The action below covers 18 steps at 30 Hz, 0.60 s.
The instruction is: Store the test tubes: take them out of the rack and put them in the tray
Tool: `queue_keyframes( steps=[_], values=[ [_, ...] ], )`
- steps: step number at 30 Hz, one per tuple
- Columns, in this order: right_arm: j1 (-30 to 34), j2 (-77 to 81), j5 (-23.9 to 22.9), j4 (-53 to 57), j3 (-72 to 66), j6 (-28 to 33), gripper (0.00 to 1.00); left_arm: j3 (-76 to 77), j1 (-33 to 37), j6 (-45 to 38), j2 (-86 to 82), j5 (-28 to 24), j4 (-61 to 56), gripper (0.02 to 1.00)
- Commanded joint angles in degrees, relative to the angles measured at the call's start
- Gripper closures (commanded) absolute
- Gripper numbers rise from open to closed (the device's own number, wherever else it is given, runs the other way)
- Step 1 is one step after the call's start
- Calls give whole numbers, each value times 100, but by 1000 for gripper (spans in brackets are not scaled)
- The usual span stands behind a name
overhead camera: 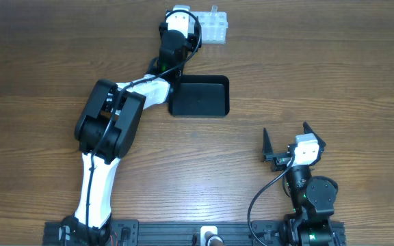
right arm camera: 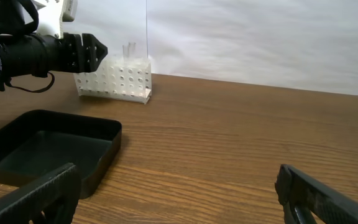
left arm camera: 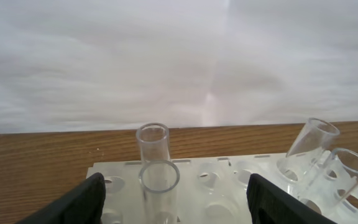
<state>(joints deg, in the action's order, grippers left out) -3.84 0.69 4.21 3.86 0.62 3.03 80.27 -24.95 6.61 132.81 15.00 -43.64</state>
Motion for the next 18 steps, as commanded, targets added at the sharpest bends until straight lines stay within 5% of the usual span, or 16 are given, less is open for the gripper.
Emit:
queue_keyframes(
  steps=[1,18],
  values=[
    [26,-42,68,9,-31,-20,9,136,55,-46,122,144,-55,345],
    [26,-42,68,9,-31,-20,9,140,122,-46,122,227,-116,448]
  ],
)
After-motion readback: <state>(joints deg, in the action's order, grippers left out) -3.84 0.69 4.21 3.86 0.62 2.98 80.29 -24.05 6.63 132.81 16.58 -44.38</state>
